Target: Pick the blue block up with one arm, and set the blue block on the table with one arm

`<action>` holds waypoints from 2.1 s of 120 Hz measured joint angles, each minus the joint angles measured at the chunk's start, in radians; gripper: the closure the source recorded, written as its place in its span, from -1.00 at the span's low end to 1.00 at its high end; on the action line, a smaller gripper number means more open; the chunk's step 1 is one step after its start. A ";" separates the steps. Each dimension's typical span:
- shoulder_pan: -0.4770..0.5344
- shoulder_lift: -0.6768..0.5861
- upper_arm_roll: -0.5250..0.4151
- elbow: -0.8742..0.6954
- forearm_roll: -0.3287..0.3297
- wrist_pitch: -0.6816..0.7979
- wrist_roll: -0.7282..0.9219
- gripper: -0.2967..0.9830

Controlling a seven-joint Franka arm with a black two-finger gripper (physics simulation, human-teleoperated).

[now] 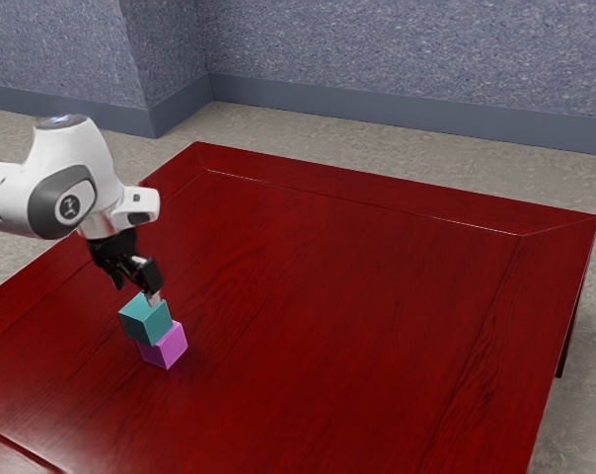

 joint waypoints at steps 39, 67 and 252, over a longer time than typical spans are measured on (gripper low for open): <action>0.016 0.093 0.001 0.007 0.015 0.055 0.006 -0.51; 0.021 0.135 0.002 0.012 0.014 0.092 0.008 -0.51; 0.049 0.794 -0.042 0.813 -0.151 -0.237 -0.002 -0.29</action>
